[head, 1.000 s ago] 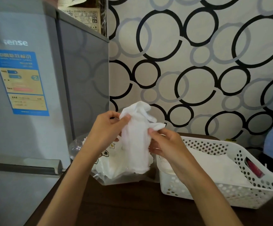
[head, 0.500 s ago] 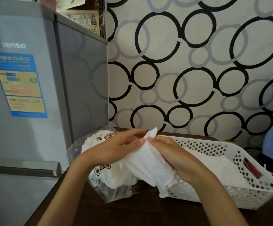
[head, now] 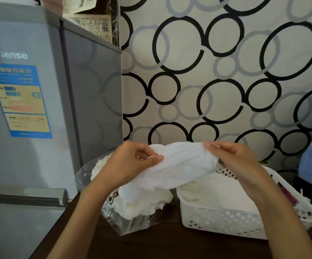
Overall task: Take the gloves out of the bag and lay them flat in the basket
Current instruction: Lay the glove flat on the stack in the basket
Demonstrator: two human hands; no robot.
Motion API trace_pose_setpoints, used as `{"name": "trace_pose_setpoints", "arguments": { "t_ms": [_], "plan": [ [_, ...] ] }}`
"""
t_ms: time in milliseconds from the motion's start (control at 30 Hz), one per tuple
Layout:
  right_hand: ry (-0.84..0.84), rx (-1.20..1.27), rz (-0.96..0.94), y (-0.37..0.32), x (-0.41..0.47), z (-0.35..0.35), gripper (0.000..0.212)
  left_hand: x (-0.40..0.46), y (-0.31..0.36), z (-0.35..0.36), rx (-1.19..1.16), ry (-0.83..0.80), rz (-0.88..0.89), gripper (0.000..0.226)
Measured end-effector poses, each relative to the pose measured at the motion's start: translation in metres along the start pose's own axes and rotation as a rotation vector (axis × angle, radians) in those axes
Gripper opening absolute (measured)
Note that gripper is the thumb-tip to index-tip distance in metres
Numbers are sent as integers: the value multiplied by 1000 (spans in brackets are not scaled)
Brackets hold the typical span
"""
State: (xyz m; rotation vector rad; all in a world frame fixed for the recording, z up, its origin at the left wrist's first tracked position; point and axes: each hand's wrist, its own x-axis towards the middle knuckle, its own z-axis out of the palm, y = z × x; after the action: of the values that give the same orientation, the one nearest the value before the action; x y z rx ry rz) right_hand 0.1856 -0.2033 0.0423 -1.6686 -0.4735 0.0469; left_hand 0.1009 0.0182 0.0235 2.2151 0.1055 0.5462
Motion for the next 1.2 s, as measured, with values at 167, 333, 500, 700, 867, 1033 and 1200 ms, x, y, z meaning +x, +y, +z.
{"name": "trace_pose_setpoints", "arguments": {
  "t_ms": [167,333,500,700,867,1033,1200],
  "plan": [
    [126,-93,-200,-6,-1,2,14,-2,4,3,139,52,-52,41],
    [-94,-185,-340,-11,-9,16,14,-6,26,13,-169,-83,112,54],
    [-106,-165,-412,-17,-15,25,10,-11,31,27,-291,-390,118,43],
    [-154,-145,-62,-11,-8,-9,19,-6,20,18,-235,-208,107,22],
    [-210,-100,51,-4,-4,-22,17,-9,22,20,-205,-335,100,35],
    [-146,176,-68,-6,-3,-9,15,-11,30,31,-296,-385,101,50],
    [298,-178,-427,-1,2,7,16,-6,29,39,-300,-260,43,42]
  ]
}}
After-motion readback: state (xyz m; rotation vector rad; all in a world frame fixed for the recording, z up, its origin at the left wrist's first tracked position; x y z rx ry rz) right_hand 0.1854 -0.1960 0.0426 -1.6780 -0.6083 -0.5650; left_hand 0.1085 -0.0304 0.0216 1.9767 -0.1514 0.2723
